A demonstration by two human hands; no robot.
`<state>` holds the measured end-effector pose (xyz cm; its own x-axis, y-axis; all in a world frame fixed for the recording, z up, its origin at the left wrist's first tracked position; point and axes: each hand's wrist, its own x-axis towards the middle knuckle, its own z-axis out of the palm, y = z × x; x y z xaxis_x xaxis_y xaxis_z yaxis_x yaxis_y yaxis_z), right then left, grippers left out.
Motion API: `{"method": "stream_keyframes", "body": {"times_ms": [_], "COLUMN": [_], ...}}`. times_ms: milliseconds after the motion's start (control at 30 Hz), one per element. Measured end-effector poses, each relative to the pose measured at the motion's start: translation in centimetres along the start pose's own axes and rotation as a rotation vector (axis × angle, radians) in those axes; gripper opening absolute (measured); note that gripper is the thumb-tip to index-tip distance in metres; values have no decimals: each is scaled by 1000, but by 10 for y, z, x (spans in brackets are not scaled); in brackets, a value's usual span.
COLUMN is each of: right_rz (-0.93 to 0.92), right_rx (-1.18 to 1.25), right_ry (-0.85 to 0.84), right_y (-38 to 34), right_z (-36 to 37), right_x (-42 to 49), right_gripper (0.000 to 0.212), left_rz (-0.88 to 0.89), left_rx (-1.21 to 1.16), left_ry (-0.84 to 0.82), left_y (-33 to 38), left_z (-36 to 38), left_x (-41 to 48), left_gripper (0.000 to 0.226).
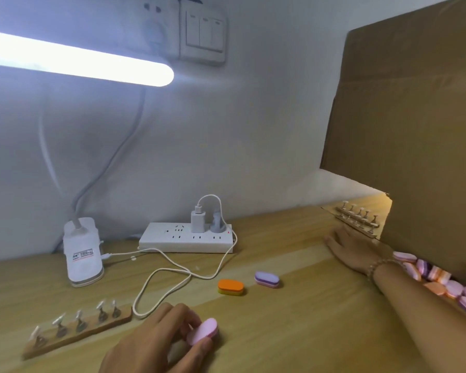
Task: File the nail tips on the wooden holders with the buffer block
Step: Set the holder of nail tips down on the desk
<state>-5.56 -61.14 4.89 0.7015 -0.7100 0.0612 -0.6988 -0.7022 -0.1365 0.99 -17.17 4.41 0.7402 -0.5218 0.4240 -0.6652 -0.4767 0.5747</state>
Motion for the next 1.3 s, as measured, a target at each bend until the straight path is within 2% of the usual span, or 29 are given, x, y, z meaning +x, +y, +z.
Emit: {"method": "stream_keyframes", "body": {"times_ms": [100,300,500,700,800,867,1000,1100,1167,1233,1300], "right_rz": [2,40,119,208,225,208,26,-158,-350,-590,-740], "right_rx": [37,57,20,17,23,72,239,450,499,528,553], "right_ry": [-10,-50,-47,-8,0,69,328,643,763,721,549], "right_y": [4,1,1,14,20,21,9,-26,-70,-119,-162], "right_z": [-2,-9,-12,-5,3,5,-1,-15,-26,-29,-22], "right_x": [-13,-14,14,42,52,52,30,-9,-56,-116,-170], "right_gripper": [63,64,73,81,83,77,47,18,13,12,15], "left_rz": [14,14,-69,70,97,104,48,2,7,38,52], "left_rx": [-13,18,-65,-38,-41,-50,-65,-82,-86,-68,-39], "left_ry": [-25,-32,-13,143,173,164,101,47,38,77,124], "left_y": [2,3,8,-6,-11,-12,-9,-4,-1,2,4], "left_z": [-4,-7,-3,11,18,18,11,2,-4,-10,-11], "left_x": [-3,-5,4,6,10,9,4,2,-1,-5,-8], "left_gripper": [51,58,24,28,24,24,23,28,31,27,21]}}
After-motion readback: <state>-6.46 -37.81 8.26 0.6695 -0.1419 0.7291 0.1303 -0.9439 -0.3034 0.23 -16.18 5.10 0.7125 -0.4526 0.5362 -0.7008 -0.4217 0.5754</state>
